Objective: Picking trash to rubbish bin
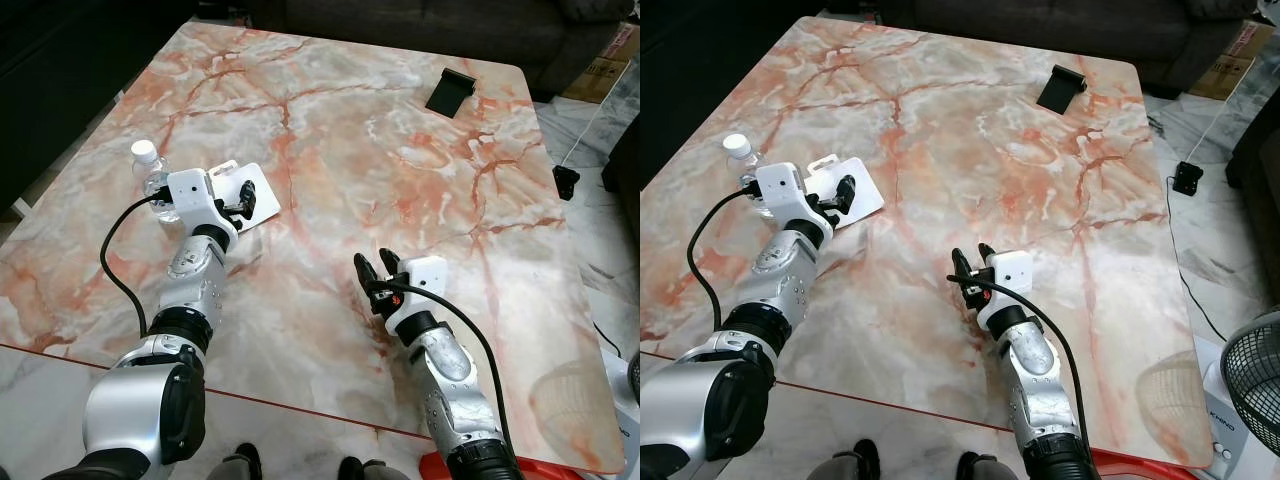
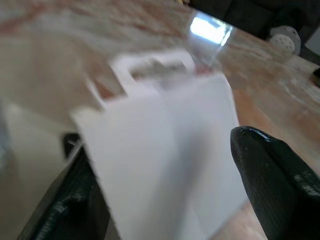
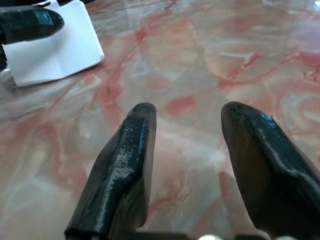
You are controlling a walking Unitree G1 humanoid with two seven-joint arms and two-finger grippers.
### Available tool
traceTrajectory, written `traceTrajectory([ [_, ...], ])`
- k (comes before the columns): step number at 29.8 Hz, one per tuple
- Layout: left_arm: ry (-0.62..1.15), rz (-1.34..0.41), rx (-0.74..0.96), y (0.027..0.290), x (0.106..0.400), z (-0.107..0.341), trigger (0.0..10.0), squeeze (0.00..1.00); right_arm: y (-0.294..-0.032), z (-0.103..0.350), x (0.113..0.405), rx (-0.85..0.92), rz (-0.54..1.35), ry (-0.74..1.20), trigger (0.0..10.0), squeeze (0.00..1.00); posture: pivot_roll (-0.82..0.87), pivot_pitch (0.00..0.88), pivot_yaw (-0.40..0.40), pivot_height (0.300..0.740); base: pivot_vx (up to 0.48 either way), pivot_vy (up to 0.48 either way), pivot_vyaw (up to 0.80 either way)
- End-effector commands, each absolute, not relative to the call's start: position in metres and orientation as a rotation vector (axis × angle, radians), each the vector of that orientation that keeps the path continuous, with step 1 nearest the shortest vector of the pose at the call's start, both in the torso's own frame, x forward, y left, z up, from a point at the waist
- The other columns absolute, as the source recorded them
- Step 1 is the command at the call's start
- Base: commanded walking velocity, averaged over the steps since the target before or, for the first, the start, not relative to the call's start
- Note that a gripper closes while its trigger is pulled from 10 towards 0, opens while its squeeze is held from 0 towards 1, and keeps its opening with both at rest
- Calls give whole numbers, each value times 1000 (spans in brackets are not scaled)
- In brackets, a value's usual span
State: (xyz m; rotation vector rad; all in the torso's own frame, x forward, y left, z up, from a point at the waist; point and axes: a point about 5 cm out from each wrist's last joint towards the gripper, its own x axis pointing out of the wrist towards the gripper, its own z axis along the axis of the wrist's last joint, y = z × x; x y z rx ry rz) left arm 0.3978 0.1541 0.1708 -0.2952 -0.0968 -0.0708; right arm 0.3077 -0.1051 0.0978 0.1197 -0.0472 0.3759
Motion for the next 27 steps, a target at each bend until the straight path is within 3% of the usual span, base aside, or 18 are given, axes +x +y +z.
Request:
traceTrajectory([
  [1,-47,-78,-329,152,395,158,0,0,-107,98,305,118,370,-40,10000,0,-95,217,-65,740,0,0,0],
  [6,10,-87,-423,149,389,141,0,0,-106,98,305,116,371,-36,10000,0,-93,216,-68,740,0,0,0],
  [27,-59,-113,-402,153,389,153,0,0,-101,103,319,125,358,-51,10000,0,-59,146,-36,740,0,0,0],
])
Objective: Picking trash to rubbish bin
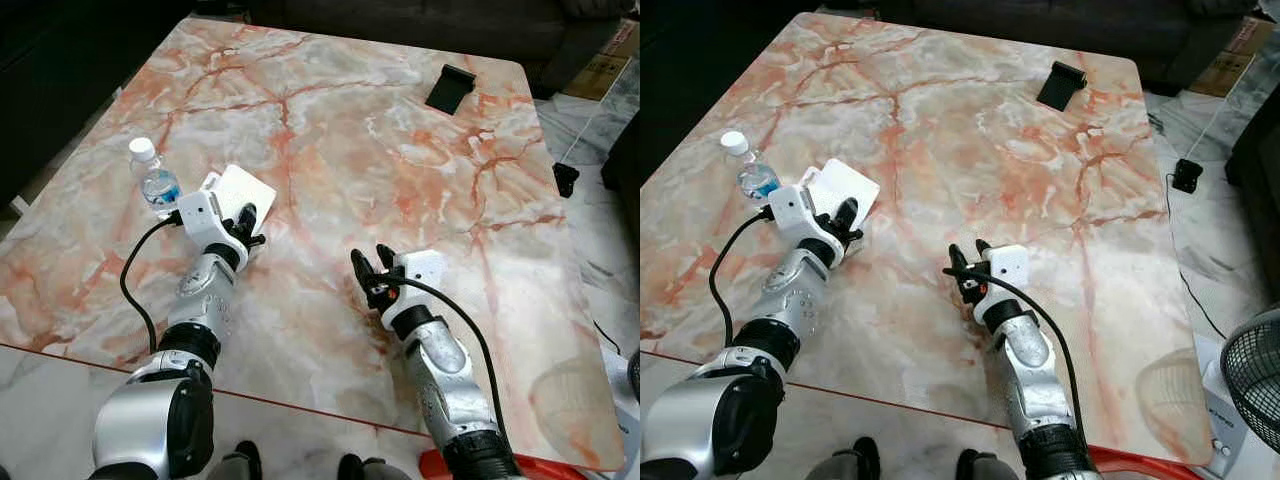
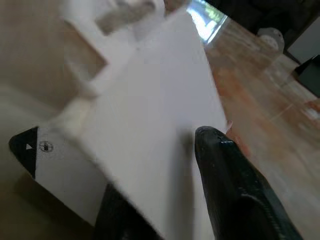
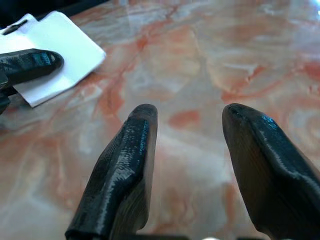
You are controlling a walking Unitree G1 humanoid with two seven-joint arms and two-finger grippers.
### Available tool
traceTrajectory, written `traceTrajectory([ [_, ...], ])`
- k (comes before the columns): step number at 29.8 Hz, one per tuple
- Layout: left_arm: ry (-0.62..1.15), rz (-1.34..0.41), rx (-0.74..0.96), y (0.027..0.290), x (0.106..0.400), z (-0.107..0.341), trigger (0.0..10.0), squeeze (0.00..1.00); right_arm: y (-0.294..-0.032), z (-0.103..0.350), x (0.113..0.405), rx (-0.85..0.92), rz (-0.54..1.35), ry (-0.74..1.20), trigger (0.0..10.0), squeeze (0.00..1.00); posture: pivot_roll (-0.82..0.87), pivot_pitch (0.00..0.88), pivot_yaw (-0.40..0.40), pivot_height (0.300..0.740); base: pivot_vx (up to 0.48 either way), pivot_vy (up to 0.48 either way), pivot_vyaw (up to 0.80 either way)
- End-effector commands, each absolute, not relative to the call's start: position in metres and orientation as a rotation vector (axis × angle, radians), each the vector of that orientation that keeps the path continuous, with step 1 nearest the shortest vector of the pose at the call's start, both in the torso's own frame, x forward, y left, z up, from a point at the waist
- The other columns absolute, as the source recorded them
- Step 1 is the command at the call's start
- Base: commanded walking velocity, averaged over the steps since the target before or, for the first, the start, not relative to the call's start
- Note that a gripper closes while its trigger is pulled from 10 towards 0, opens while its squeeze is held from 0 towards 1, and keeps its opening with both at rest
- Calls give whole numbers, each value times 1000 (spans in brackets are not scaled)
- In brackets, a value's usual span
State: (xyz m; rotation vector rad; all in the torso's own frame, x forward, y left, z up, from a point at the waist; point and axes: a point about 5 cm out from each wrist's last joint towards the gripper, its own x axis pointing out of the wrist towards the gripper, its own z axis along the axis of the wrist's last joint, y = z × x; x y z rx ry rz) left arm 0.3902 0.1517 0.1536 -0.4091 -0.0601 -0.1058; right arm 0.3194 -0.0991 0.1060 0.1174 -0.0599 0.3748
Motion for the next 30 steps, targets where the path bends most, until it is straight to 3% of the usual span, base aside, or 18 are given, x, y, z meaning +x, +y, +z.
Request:
traceTrajectory([
  [1,-68,-115,-403,153,389,155,0,0,-102,103,320,125,357,-52,10000,0,-59,146,-36,740,0,0,0],
  [8,-147,-150,-372,148,391,178,0,0,-101,105,325,136,342,-65,10000,0,-45,129,-21,740,0,0,0],
  [10,-180,-184,-234,142,388,185,0,0,-99,105,328,142,327,-70,10000,0,-20,102,2,740,0,0,0],
  [12,-194,-203,-203,139,386,187,0,0,-99,106,330,146,320,-76,10000,0,-12,91,13,740,0,0,0],
  [28,-148,-193,-105,134,371,168,0,0,-99,116,345,165,279,-121,10000,0,29,44,48,740,0,0,0],
  [29,-147,-192,-50,132,371,167,10000,0,-99,117,346,166,278,-123,10000,0,31,42,49,740,0,0,0],
  [30,-148,-191,-31,132,371,167,10000,0,-98,117,347,166,278,-123,10000,0,31,41,51,740,0,0,0],
])
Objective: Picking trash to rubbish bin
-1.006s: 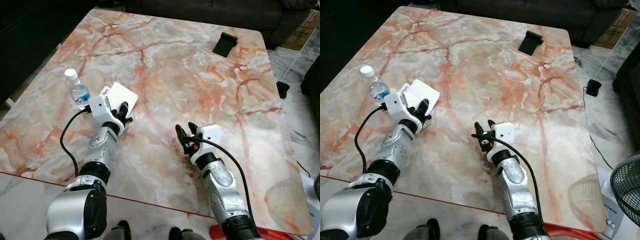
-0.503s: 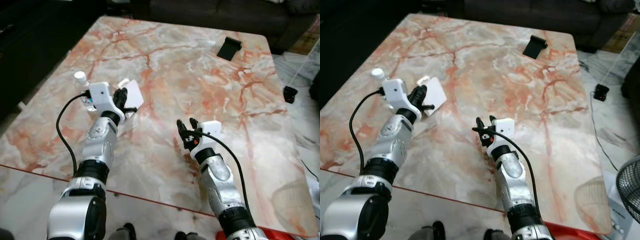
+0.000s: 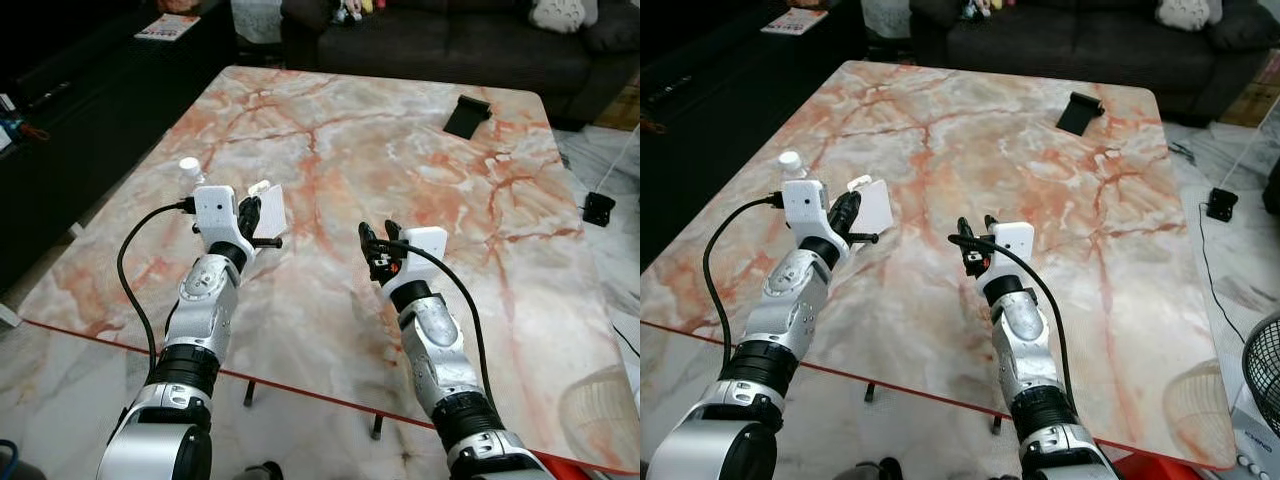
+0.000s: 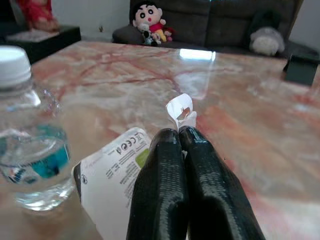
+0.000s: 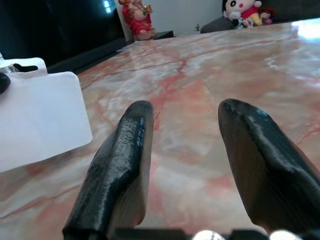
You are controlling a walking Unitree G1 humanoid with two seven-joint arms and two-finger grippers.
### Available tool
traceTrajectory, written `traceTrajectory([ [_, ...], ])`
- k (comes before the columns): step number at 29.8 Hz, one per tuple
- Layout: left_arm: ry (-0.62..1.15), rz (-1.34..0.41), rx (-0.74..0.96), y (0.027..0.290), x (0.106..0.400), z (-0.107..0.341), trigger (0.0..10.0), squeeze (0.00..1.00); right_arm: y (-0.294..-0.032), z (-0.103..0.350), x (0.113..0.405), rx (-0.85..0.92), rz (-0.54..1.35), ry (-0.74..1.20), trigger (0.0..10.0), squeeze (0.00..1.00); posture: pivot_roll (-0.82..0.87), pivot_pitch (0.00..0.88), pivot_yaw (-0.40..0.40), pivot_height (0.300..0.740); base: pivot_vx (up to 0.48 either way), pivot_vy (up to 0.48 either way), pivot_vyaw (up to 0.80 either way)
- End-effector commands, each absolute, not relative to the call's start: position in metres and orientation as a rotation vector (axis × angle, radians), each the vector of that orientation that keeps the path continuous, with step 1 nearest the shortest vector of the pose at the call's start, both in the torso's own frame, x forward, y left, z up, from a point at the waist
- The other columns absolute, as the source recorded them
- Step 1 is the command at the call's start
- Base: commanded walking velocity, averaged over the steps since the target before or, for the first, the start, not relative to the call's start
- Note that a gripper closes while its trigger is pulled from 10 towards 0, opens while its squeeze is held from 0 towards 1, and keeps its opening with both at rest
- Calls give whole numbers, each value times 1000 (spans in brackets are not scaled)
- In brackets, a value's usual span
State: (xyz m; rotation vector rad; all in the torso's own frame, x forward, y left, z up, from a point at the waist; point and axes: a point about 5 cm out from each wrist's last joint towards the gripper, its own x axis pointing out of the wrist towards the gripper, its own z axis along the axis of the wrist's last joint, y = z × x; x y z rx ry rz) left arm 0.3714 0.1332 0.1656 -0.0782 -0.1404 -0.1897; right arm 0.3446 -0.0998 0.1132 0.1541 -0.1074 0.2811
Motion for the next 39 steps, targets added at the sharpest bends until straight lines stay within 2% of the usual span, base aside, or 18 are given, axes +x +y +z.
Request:
traceTrajectory([
  [1,-155,-184,-5,132,370,167,10000,0,-98,118,348,166,276,-126,10000,0,32,41,52,740,0,0,0],
  [4,-174,-171,24,134,369,169,10000,0,-99,118,349,165,272,-132,10000,0,33,34,53,740,0,0,0],
  [6,-232,-130,157,138,363,169,10000,0,-101,124,350,167,258,-162,10000,0,30,29,54,740,0,0,0],
  [13,-295,-53,289,148,349,164,10000,0,-111,136,354,161,232,-219,10000,0,16,24,49,740,0,0,0],
  [39,-331,-12,255,137,349,165,10000,0,-109,138,356,166,239,-233,10000,0,10,0,44,740,0,0,0],
])
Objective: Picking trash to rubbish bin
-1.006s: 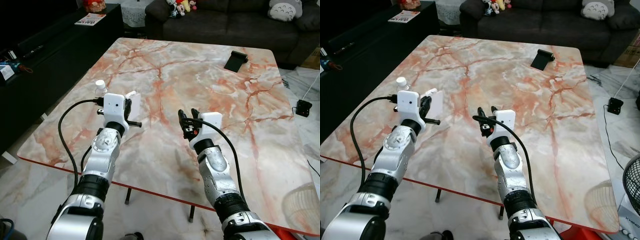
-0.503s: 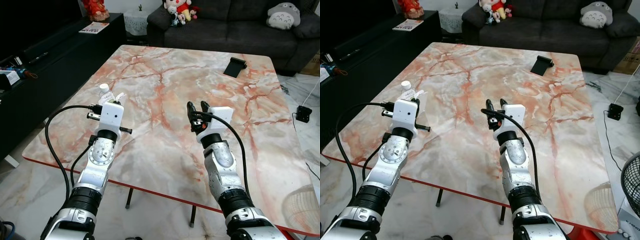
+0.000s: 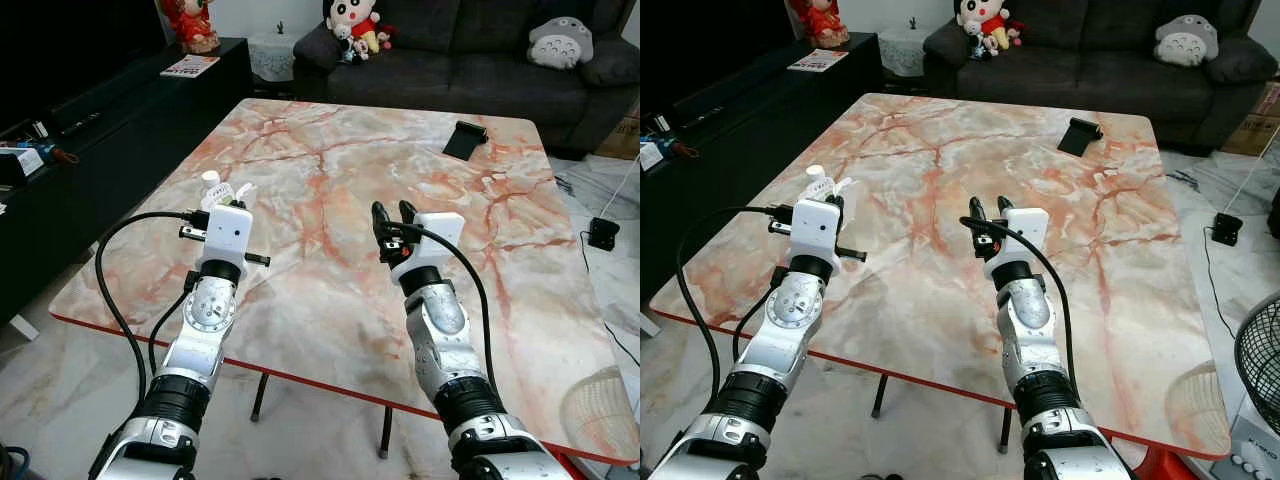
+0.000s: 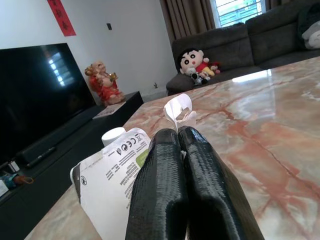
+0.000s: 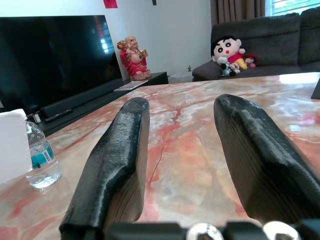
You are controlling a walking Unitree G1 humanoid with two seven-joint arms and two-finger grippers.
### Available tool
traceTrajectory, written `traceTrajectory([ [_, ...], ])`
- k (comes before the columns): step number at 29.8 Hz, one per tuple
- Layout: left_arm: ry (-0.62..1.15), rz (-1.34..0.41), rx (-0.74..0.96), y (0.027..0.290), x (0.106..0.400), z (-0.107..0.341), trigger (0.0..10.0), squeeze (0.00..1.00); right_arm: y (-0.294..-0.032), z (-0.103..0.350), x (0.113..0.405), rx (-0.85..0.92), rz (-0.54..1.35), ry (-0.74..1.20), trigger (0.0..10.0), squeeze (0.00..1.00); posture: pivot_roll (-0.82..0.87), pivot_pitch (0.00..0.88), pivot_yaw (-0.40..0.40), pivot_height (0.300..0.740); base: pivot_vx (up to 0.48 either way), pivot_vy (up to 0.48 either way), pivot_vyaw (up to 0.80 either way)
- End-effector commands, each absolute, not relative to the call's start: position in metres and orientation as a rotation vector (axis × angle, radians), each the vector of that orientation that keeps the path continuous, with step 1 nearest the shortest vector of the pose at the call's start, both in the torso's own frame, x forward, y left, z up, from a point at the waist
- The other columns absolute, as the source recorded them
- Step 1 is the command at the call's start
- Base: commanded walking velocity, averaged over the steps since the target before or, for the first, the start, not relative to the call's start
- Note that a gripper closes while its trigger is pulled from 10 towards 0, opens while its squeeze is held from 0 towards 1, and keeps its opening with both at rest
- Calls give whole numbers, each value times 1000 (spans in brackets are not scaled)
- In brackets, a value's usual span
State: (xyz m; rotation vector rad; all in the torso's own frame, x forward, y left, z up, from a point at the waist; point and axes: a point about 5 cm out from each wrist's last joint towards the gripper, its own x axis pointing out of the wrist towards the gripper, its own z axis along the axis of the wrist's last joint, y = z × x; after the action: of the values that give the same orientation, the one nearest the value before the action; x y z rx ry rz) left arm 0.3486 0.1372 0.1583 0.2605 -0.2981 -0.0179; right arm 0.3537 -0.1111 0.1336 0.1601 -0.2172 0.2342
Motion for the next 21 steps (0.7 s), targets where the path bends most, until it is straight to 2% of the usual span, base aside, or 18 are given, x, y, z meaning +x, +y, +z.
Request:
traceTrajectory([
  [1,-331,-12,255,137,349,165,10000,0,-109,138,356,166,239,-233,10000,0,10,0,44,740,0,0,0],
  [21,-337,-1,240,137,350,168,10000,0,-110,135,355,165,241,-221,10000,0,9,28,30,740,0,0,0],
])
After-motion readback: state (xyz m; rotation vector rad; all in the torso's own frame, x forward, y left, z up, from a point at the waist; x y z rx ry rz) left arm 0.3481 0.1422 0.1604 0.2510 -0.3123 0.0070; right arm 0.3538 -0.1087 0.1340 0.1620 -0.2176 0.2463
